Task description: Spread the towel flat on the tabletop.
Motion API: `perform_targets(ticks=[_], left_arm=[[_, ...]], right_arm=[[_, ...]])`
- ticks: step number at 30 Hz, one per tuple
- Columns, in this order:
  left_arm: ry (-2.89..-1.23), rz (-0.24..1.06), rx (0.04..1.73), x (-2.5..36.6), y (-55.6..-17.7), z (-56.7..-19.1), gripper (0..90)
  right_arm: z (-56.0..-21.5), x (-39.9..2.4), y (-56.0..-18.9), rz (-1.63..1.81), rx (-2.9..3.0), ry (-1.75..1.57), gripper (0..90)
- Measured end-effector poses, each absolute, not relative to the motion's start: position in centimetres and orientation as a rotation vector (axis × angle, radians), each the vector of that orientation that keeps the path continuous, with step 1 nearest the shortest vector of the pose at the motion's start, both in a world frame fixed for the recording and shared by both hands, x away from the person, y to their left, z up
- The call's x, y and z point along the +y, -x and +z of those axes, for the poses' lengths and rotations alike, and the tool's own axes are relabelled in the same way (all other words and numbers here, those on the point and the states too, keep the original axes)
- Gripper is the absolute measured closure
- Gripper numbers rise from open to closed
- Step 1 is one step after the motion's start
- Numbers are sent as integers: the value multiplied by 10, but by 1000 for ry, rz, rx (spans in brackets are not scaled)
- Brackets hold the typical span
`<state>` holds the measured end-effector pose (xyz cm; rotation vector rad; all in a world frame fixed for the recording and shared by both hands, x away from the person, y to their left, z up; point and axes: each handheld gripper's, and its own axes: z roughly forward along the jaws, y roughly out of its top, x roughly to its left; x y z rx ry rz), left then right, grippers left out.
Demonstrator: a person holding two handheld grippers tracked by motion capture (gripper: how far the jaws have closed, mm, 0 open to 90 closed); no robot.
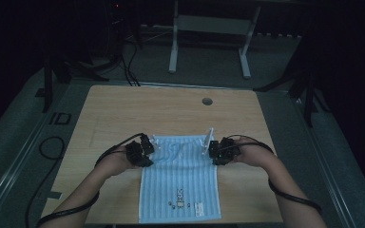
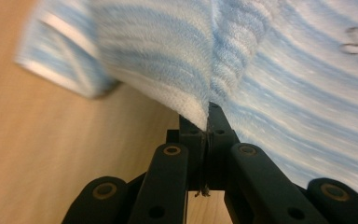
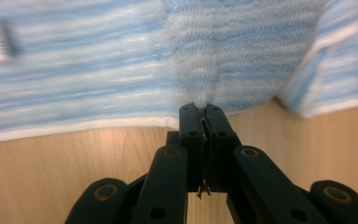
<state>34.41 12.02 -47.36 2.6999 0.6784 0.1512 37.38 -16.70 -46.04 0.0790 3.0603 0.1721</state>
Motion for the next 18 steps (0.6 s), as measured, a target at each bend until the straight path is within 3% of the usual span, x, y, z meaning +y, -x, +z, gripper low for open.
perform_targets(ticks=[5, 6, 8, 12, 18], left_arm=[[-2665, 237, 616, 121, -324, -444, 889], [-2653, 291, 579, 122, -305, -430, 889], [-2641, 311, 560, 125, -289, -422, 887], [-2660, 237, 536, 129, -257, -430, 884], [-2709, 79, 506, 123, -229, -464, 880]], right_arm=[[-432, -173, -365, 252, 2996, -83, 877], [-426, -175, -360, 263, 2977, -82, 877], [-406, -182, -335, 326, 2947, -54, 877], [-402, -190, -296, 381, 2963, -11, 877], [-436, -185, -255, 309, 3055, 88, 877]])
